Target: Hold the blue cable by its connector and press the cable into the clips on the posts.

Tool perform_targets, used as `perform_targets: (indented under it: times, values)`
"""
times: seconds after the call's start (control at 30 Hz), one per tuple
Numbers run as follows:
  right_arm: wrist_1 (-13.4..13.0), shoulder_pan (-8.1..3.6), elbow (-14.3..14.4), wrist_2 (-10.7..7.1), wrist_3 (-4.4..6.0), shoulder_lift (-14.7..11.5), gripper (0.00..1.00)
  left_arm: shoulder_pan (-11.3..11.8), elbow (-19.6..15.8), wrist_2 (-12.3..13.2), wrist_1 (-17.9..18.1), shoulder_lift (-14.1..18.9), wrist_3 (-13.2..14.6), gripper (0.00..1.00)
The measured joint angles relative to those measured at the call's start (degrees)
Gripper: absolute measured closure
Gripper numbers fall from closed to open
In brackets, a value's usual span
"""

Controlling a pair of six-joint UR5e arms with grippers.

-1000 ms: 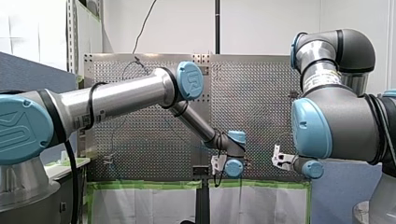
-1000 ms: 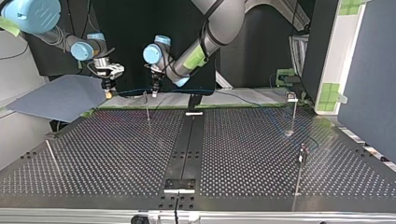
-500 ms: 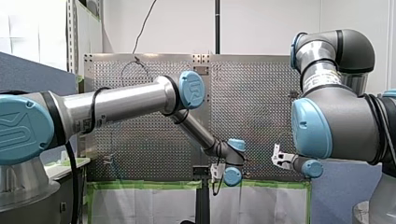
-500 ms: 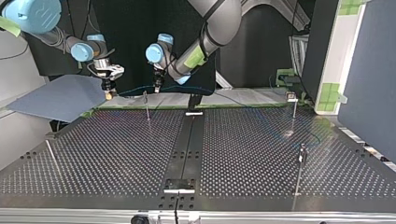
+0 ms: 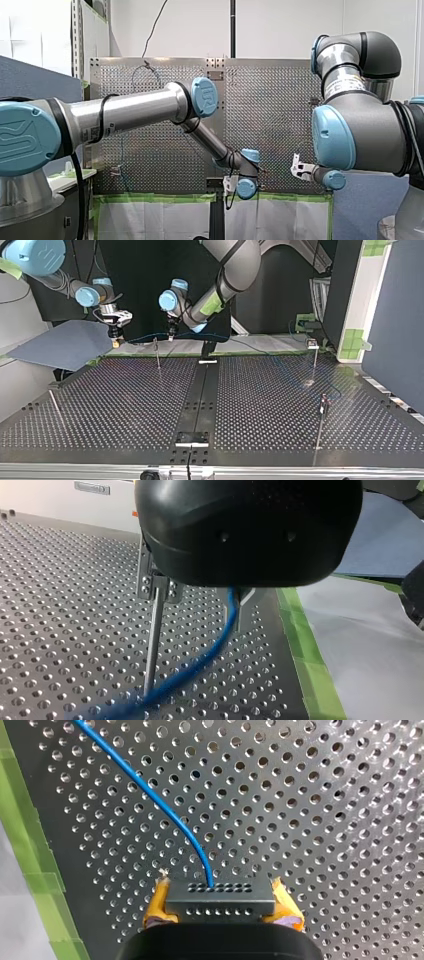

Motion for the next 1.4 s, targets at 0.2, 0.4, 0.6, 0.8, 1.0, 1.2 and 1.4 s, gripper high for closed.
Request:
perform_targets:
  times: [0.2,0.4,0.6,0.8,1.0,1.2,1.4]
  values:
    - [0.1,-0.04,-0.3,0.00,0.26,0.0,1.00,0.1,0.0,0.0,-0.7,0.1,0.4,1.00]
    - [0.2,-0.07,-0.6,0.00,0.32,0.0,1.00,0.2,-0.2,0.1,-0.8,1.2,0.4,1.00]
    - [0.3,-0.11,-0.9,0.00,0.33,0.1,1.00,0.4,1.3,0.4,-1.4,1.6,0.2,1.00]
    - [0.4,0.03,-1.0,0.00,0.33,0.1,1.00,1.2,0.9,1.5,-1.5,1.6,0.0,1.00]
    - [0.5,0.13,-1.4,0.00,0.57,0.1,1.00,2.0,0.9,2.1,-1.5,1.6,-0.1,1.00]
    - [0.8,0.12,-1.8,0.00,0.60,0.1,1.00,2.1,1.6,2.6,-1.9,1.6,-0.1,1.00]
    - [0.8,0.10,-2.1,0.00,0.65,0.2,1.00,2.2,1.7,2.7,-2.2,1.6,-0.1,1.00]
